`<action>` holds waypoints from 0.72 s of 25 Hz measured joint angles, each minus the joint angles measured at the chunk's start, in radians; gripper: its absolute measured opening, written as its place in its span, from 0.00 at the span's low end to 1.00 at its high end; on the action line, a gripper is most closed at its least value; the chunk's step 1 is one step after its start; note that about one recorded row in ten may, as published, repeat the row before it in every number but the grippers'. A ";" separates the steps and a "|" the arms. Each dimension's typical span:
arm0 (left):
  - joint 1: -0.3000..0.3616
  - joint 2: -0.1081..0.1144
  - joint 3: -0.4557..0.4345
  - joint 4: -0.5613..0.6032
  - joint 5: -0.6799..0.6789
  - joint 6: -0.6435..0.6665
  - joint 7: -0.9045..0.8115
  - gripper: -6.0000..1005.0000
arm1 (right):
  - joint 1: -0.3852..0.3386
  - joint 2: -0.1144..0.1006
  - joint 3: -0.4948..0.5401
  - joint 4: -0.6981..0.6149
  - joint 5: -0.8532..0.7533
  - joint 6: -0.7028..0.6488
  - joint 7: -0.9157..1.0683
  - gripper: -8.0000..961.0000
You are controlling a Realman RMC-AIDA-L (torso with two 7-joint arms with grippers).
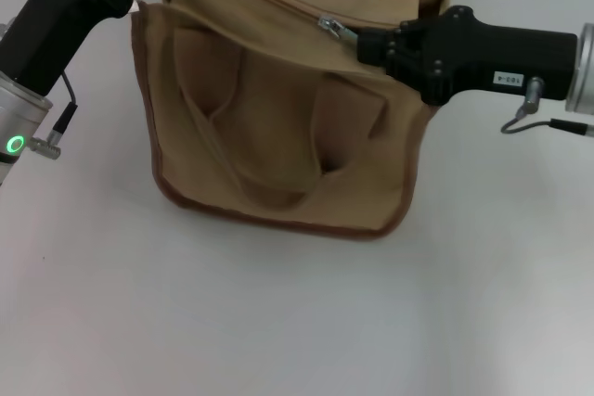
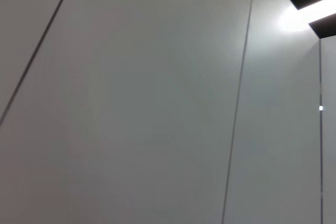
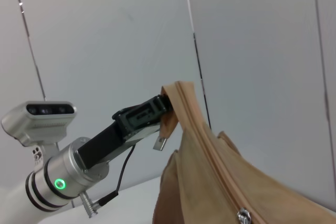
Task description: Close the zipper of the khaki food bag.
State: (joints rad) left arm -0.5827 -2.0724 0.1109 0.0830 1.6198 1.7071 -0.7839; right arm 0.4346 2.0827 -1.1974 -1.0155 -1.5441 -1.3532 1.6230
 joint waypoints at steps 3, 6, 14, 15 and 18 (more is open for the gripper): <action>0.009 0.000 -0.002 0.001 -0.007 -0.011 0.000 0.16 | -0.025 -0.001 0.004 0.003 0.015 -0.015 0.000 0.01; 0.017 0.000 -0.002 -0.002 -0.010 -0.019 0.000 0.16 | -0.045 -0.002 0.020 0.007 0.017 -0.050 0.000 0.01; 0.037 -0.001 -0.002 -0.005 -0.011 -0.039 0.000 0.17 | -0.094 0.000 0.078 0.045 0.019 -0.109 -0.006 0.01; 0.039 -0.002 -0.001 -0.005 -0.010 -0.040 0.000 0.17 | -0.097 -0.001 0.085 0.049 0.019 -0.113 -0.008 0.01; 0.046 -0.003 0.002 -0.010 -0.010 -0.041 0.000 0.17 | -0.105 -0.002 0.102 0.058 0.015 -0.131 -0.023 0.01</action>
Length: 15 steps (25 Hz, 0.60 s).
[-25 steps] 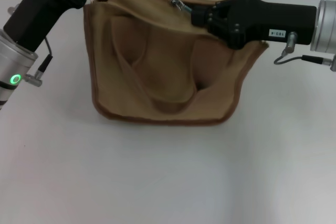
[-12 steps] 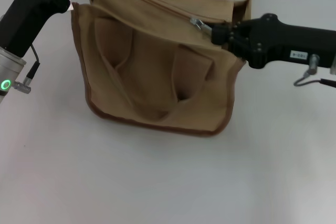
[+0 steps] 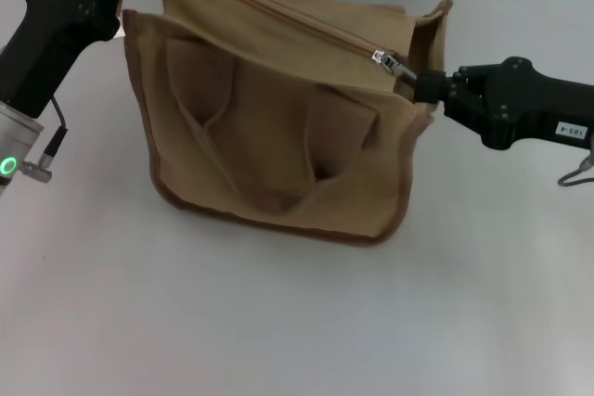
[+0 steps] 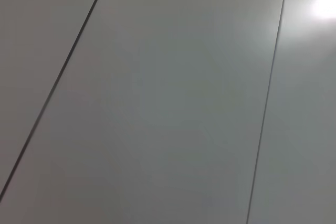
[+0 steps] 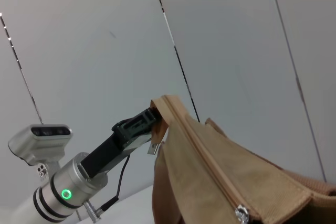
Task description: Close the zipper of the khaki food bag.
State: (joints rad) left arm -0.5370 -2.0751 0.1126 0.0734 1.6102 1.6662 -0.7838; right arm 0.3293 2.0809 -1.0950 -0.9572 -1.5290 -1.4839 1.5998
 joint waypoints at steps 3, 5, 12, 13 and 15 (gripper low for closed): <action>0.003 0.000 0.004 -0.011 0.005 0.000 0.005 0.17 | -0.007 -0.001 0.010 0.009 -0.003 -0.021 -0.029 0.01; 0.005 0.000 0.007 -0.012 0.008 -0.001 0.008 0.17 | -0.016 -0.001 0.027 0.015 -0.003 -0.040 -0.048 0.01; 0.032 -0.001 0.015 -0.012 0.025 0.008 0.017 0.17 | -0.049 0.002 0.201 0.116 0.012 -0.180 -0.130 0.02; 0.034 -0.001 0.018 -0.012 0.033 0.011 0.018 0.17 | -0.049 0.002 0.226 0.146 0.020 -0.198 -0.144 0.03; 0.035 -0.001 0.021 -0.014 0.044 0.020 0.019 0.17 | -0.049 0.000 0.260 0.198 0.029 -0.226 -0.177 0.06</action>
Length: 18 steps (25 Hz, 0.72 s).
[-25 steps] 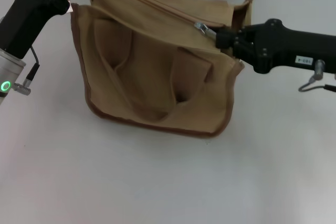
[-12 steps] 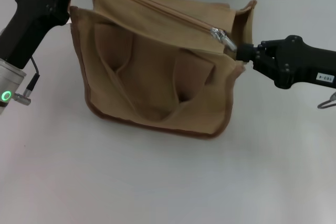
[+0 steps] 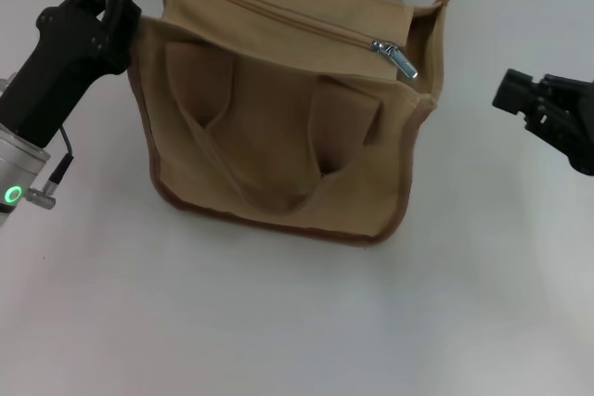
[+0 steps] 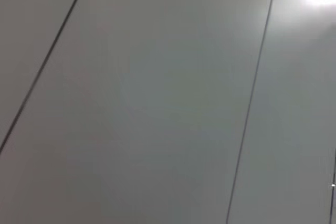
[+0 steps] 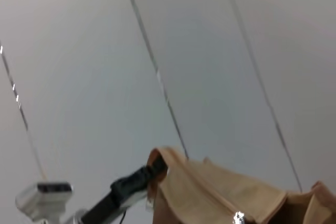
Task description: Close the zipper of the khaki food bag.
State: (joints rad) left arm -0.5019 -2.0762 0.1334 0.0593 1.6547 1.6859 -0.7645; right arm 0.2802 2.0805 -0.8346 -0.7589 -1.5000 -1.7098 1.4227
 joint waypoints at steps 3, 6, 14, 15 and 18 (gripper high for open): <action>0.001 -0.002 0.008 -0.007 0.004 0.003 0.042 0.17 | -0.001 0.000 0.016 0.036 0.001 -0.026 -0.069 0.09; 0.035 0.002 0.076 -0.003 0.007 0.065 0.077 0.21 | -0.003 0.001 0.013 0.068 0.001 -0.040 -0.130 0.13; 0.103 0.006 0.135 0.036 0.004 0.325 0.049 0.53 | 0.027 0.004 0.007 0.135 0.002 -0.054 -0.229 0.56; 0.105 0.006 0.135 0.045 0.002 0.326 0.031 0.57 | 0.027 0.004 0.007 0.135 0.002 -0.054 -0.229 0.57; 0.106 0.007 0.157 0.082 0.006 0.321 -0.007 0.65 | 0.051 0.004 0.006 0.167 -0.001 -0.063 -0.259 0.59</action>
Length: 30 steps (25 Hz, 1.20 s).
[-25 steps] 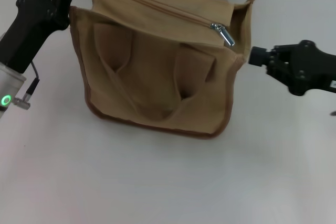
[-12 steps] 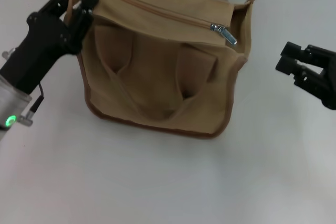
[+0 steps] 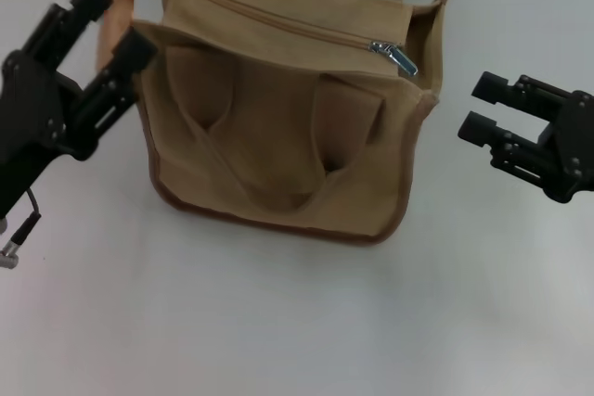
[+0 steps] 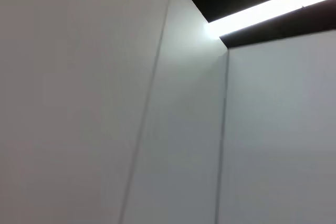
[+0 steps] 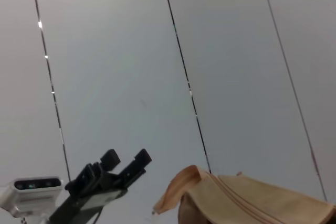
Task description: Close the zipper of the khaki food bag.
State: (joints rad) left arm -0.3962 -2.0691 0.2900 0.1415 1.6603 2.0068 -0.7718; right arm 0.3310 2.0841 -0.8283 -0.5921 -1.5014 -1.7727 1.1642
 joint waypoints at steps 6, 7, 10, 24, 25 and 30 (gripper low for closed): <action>0.012 0.000 0.179 0.063 0.004 -0.083 0.037 0.75 | 0.011 0.000 0.001 0.045 -0.003 0.006 -0.051 0.61; 0.012 0.000 0.179 0.063 0.004 -0.083 0.037 0.75 | 0.011 0.000 0.001 0.045 -0.003 0.006 -0.051 0.61; 0.016 0.002 0.199 0.074 0.003 -0.107 0.032 0.75 | 0.011 0.000 0.000 0.048 -0.004 0.002 -0.052 0.61; 0.029 0.010 0.510 0.217 0.003 -0.116 0.020 0.74 | 0.001 -0.003 -0.041 0.049 -0.076 -0.045 -0.115 0.62; 0.036 0.015 0.577 0.249 0.003 -0.115 0.007 0.74 | 0.001 -0.003 -0.044 0.049 -0.102 -0.057 -0.138 0.62; 0.047 0.028 0.691 0.318 0.054 -0.112 -0.041 0.74 | 0.014 0.002 -0.047 0.076 -0.209 -0.112 -0.266 0.63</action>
State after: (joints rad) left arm -0.3490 -2.0411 0.9807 0.4591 1.7142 1.8953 -0.8126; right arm 0.3453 2.0862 -0.8752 -0.5161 -1.7099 -1.8851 0.8982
